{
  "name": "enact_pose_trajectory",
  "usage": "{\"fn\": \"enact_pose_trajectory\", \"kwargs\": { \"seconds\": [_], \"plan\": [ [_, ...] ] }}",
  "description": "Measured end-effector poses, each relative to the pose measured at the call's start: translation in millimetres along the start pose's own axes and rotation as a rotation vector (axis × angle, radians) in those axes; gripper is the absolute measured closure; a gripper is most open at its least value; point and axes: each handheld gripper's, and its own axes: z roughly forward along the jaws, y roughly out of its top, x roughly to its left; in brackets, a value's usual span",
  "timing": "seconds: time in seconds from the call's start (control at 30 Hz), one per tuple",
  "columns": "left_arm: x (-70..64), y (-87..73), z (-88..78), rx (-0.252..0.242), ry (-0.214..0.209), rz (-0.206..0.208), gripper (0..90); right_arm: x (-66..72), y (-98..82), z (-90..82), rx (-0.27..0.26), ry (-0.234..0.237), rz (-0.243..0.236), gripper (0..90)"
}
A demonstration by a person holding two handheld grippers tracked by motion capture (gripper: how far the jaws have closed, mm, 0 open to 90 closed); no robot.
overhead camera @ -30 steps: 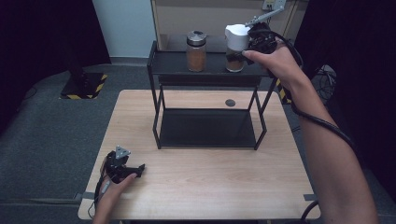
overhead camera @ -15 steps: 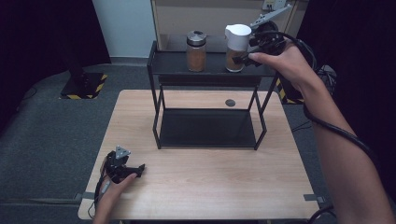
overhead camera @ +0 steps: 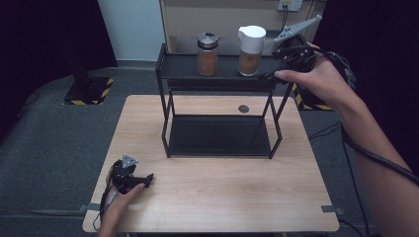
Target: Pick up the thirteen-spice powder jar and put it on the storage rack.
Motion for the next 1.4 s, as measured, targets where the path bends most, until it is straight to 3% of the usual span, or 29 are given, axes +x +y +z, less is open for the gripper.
{"fn": "enact_pose_trajectory", "kwargs": {
  "seconds": [0.17, 0.4, 0.5, 0.83, 1.13, 1.4],
  "plan": [
    [-0.1, 0.1, 0.0, 0.0, 0.0, 0.0, 0.0, 21.5, -4.2, 0.8, 0.019, 0.009, -0.047, 8.8],
    [-0.5, 0.0, -0.1, 0.0, 0.002, 0.0, 0.0, 47.3, -12.9, 5.1, 0.053, 0.055, -0.1, 9.6],
    [-0.7, -0.2, -0.1, -0.001, 0.002, -0.001, 0.0, 53.3, -21.0, 12.0, 0.072, 0.067, -0.099, 9.3],
    [-1.1, -0.4, -0.1, -0.002, 0.004, -0.003, 0.0, 58.3, -49.7, 41.3, 0.118, 0.101, -0.061, 9.1],
    [-1.1, -0.4, -0.1, -0.002, 0.004, -0.003, 0.0, 56.4, -62.1, 60.6, 0.149, 0.112, -0.035, 8.9],
    [-1.1, -0.4, -0.1, -0.002, 0.004, -0.003, 0.0, 62.8, -73.9, 80.9, 0.183, 0.121, -0.033, 8.3]
  ]
}}
